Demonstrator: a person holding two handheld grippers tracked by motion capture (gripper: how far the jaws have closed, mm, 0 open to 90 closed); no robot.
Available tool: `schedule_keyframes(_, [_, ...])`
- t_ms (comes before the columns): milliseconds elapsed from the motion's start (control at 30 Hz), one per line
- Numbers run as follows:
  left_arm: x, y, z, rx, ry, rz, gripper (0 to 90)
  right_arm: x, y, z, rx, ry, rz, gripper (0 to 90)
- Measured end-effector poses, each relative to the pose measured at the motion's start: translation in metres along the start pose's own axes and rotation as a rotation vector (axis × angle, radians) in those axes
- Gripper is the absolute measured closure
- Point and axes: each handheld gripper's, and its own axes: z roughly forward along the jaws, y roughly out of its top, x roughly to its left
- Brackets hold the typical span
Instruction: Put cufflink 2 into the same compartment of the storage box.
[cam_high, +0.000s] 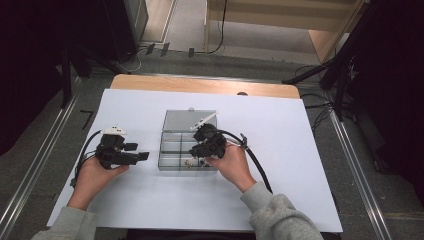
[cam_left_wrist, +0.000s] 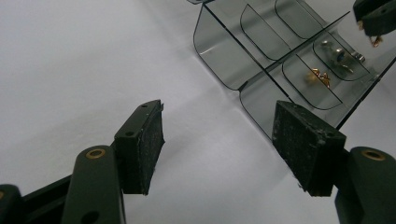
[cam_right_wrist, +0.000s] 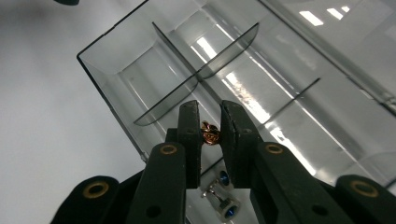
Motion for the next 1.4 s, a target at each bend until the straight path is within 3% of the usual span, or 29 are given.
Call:
schedule_keyframes(333, [-0.001,0.0,0.001,0.008,-0.01,-0.006,34.9,0.006,0.0,0.016,0.001,0.006,-0.003,80.3])
schedule_keyframes(800, [0.0,0.001,0.002,0.006,-0.011,-0.004,34.9,0.013,-0.003,0.035,0.059,0.007,-0.02,79.9])
schedule_keyframes(1100, [0.0,0.003,0.004,0.009,-0.018,-0.005,34.9,0.015,-0.006,0.04,0.084,0.0,-0.026,79.2])
schedule_keyframes(1400, [-0.001,0.005,0.006,0.018,-0.02,0.002,35.0,0.012,-0.007,0.037,0.069,0.0,-0.018,73.9])
